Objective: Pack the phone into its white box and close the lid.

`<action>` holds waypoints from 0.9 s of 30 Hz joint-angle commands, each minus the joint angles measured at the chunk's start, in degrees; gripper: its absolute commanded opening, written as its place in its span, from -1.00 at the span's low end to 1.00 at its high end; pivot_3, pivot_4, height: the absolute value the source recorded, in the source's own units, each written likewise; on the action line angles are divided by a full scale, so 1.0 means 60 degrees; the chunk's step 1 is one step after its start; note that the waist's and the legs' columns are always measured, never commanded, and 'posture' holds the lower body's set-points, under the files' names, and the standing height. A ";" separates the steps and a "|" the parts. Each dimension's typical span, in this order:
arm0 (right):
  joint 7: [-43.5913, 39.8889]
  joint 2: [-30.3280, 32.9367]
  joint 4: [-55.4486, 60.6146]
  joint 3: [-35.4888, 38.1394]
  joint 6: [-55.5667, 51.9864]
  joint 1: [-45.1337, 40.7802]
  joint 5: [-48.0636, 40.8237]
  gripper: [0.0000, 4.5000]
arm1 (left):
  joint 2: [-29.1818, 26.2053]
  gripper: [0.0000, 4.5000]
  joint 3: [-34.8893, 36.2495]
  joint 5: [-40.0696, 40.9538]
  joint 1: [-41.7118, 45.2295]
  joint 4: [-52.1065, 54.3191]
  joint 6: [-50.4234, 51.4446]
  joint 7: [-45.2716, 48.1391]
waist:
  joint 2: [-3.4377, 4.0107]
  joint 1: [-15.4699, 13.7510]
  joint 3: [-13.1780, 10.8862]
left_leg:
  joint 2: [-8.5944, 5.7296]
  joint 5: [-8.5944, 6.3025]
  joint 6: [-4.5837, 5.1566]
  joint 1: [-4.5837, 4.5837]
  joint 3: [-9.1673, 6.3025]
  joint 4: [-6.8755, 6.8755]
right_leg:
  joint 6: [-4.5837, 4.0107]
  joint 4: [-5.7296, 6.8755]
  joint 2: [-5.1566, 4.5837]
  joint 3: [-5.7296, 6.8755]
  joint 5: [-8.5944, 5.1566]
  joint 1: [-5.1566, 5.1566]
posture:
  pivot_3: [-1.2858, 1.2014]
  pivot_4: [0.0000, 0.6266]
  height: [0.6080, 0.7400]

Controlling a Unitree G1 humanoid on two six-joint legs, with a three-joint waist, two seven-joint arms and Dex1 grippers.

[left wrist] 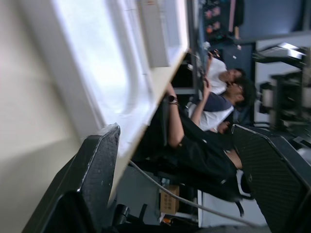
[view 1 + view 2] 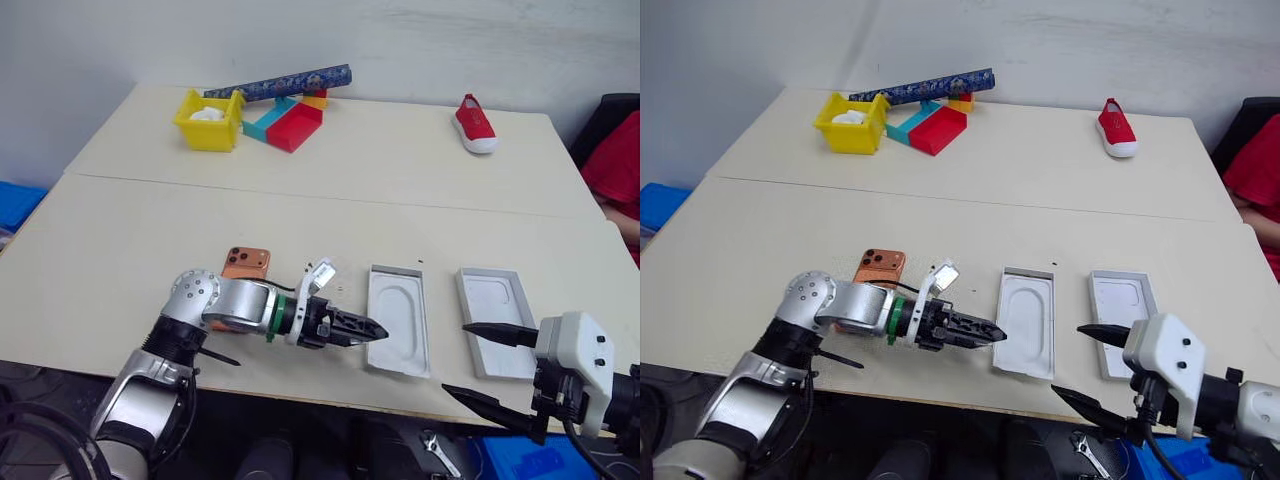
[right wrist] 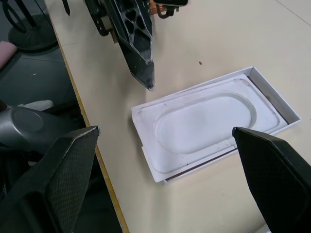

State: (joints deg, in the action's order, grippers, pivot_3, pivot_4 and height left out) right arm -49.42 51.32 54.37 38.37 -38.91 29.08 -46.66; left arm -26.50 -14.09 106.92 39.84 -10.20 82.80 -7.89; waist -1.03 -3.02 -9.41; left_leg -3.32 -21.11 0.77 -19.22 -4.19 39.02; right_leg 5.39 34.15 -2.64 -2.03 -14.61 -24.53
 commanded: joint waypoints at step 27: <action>0.2254 -0.0130 -0.5368 -0.9376 -0.0391 -0.8205 0.5308 -0.99 | -0.2246 1.00 0.0059 -1.1984 -0.1192 0.3865 -0.8195 1.1421 | 0.0007 0.0060 0.0003 | -0.0005 0.0006 0.0081 -0.0193 0.0013 0.0004 | 0.0019 -0.0066 -0.0021 0.0022 0.0014 -0.0157 | 0.03 -0.52 1.00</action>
State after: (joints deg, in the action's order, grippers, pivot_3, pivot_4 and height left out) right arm -35.47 50.78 23.83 -17.34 -43.18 -19.68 -17.77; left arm -40.18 -15.57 35.56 32.83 10.89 33.89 60.90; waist -0.99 -2.66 -9.39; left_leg -3.39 -21.07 1.27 -20.35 -4.11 39.08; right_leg 5.52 33.74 -2.81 -1.90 -14.52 -25.46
